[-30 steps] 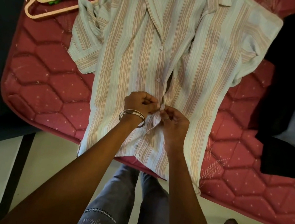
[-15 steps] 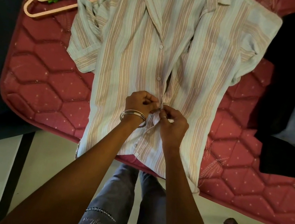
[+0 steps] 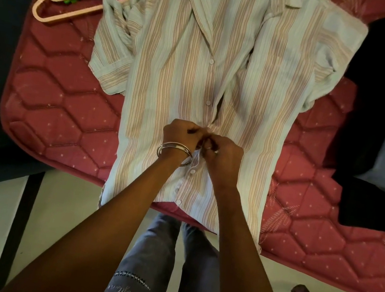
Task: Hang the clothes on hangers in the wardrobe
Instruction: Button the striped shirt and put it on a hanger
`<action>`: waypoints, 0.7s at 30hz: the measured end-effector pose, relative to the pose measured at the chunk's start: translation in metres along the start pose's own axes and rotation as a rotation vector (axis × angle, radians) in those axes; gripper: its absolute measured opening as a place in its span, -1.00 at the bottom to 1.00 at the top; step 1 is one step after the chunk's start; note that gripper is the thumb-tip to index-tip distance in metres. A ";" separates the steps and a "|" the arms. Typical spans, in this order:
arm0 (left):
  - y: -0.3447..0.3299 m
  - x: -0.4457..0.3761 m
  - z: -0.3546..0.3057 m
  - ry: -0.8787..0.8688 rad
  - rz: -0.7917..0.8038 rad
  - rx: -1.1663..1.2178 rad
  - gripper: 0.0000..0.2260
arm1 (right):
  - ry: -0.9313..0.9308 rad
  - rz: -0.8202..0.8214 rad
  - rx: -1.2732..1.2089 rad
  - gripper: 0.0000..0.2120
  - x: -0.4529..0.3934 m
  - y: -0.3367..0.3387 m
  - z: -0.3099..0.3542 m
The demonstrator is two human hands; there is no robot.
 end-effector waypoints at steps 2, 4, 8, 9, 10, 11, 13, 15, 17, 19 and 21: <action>0.001 -0.002 0.001 0.044 -0.001 0.045 -0.78 | 0.015 -0.036 0.066 -0.84 0.003 -0.004 0.001; 0.002 -0.002 0.001 0.073 0.014 0.071 -0.80 | 0.043 -0.095 0.113 -0.87 0.007 -0.005 0.001; 0.002 -0.004 0.000 0.045 0.021 0.028 -0.85 | 0.074 -0.136 0.123 -0.89 0.010 -0.005 0.000; 0.002 -0.005 0.001 0.037 0.020 0.013 -0.86 | 0.075 -0.137 0.115 -0.90 0.011 -0.005 0.000; 0.002 -0.005 0.002 0.031 0.014 0.008 -0.87 | 0.075 -0.143 0.109 -0.91 0.011 -0.004 0.001; 0.001 -0.005 0.003 0.030 0.001 0.014 -0.88 | 0.074 -0.152 0.097 -0.92 0.011 -0.004 0.002; 0.000 -0.003 0.005 0.044 -0.022 0.068 -0.90 | 0.037 -0.169 0.034 -0.94 0.010 -0.001 0.002; -0.001 -0.001 0.005 0.063 -0.029 0.108 -0.92 | -0.051 -0.177 -0.080 -0.92 0.010 0.002 0.000; -0.003 0.000 0.007 0.102 -0.034 0.163 -0.93 | -0.124 -0.183 -0.169 -0.89 0.013 0.003 -0.001; -0.005 0.000 0.010 0.139 -0.035 0.213 -0.94 | -0.172 -0.198 -0.197 -0.87 0.015 0.002 -0.001; -0.007 -0.001 0.011 0.132 -0.031 0.196 -0.95 | -0.210 -0.207 -0.216 -0.86 0.016 0.001 -0.002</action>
Point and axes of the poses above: each hand's wrist, its own x-axis away from the middle knuckle, its own y-axis out of the back of the hand, z = x × y, the point moved 3 cm from there along -x, towards the middle knuckle, and after that the axes turned 5 degrees about x, right-handed, at the moved point
